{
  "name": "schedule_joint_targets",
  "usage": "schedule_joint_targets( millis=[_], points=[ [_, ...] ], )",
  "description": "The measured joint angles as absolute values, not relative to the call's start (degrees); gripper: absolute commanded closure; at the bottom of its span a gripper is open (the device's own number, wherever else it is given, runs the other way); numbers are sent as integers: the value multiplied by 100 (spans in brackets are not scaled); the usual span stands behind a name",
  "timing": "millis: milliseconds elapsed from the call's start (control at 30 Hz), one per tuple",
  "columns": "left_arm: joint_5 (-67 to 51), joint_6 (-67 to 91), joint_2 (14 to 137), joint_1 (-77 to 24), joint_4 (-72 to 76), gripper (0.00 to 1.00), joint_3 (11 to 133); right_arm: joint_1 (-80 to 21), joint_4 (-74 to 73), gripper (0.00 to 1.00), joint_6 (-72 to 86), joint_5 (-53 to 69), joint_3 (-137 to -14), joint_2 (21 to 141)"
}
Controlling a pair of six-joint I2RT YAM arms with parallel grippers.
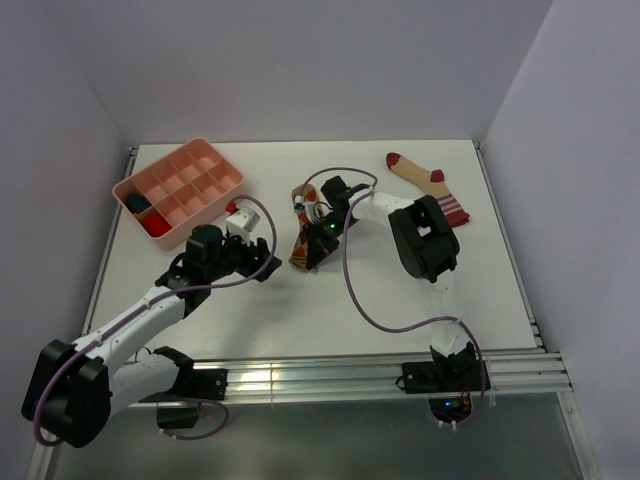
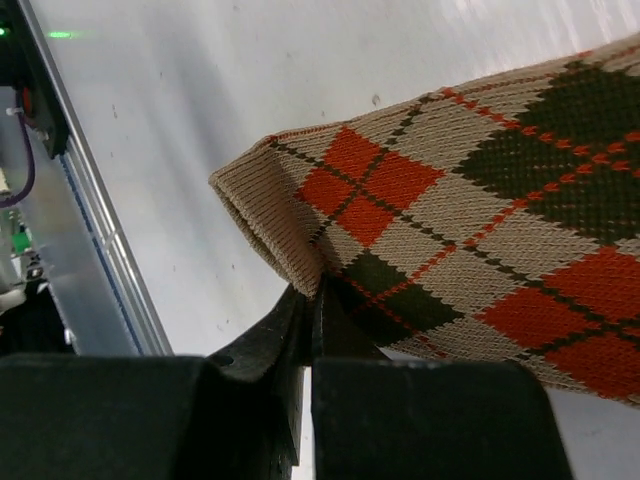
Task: Roll the socks
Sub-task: Roll the sock at the center of the board.
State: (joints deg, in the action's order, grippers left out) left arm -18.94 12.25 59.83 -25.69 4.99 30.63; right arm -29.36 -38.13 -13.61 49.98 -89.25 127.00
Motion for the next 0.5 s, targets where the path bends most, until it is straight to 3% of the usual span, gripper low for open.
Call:
schedule_joint_targets(
  millis=[500],
  points=[
    [-1461,749,8055,-3505,1929,37,3190,-2661,-4954,100,-2034,5203,-9356,13030]
  ],
)
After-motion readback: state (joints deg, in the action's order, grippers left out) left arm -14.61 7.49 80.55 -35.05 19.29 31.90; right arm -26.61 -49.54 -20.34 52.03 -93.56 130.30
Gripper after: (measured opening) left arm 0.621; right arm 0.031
